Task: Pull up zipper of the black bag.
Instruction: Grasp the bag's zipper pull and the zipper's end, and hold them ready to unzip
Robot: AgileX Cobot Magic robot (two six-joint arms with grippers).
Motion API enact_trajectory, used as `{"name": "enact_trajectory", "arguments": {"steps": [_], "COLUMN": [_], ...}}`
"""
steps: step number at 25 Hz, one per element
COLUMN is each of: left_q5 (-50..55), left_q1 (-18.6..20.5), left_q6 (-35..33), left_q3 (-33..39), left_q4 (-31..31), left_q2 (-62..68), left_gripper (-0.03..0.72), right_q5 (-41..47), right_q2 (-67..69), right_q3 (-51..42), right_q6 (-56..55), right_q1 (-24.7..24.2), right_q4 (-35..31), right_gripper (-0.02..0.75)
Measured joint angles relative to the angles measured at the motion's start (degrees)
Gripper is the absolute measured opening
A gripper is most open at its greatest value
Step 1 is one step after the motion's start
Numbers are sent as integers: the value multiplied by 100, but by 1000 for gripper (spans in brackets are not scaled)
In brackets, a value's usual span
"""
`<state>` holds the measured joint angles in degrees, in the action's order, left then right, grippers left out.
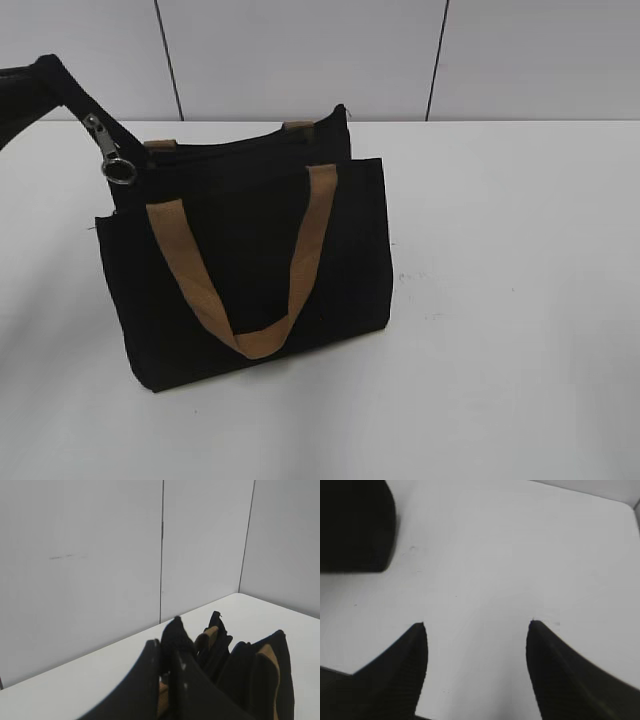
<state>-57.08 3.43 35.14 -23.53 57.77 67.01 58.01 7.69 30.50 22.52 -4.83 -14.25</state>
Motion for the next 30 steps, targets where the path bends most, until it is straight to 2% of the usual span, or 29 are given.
{"name": "enact_trajectory", "arguments": {"steps": [7,11,17,21,24,26,30], "left_q5": [-1,-1,-6,-6,-6,-6,-6], "left_q1": [0,0,0,0,0,0,0], "left_q6": [0,0,0,0,0,0,0], "left_q3": [0,0,0,0,0,0,0], "left_q4": [0,0,0,0,0,0,0], "left_q2": [0,0,0,0,0,0,0], "left_gripper": [12,12,12,11,11,11,11], "right_q5": [-656,-851,-1035,-1117,-1350,-1743,-2815], "right_q2": [1028,1406,2255,3334,4408,5013,6128], "right_q3": [112,117,369,589,799,1030,1648], "right_q6": [870,1924,3702,4898,5922,6430,6740], "right_q1": [0,0,0,39,497,1145,2515], "right_q4": [-1488,-2240,-4016,-5305,-6152,-6447,-6612], "right_gripper": [480,475,475,475,475,475,475]}}
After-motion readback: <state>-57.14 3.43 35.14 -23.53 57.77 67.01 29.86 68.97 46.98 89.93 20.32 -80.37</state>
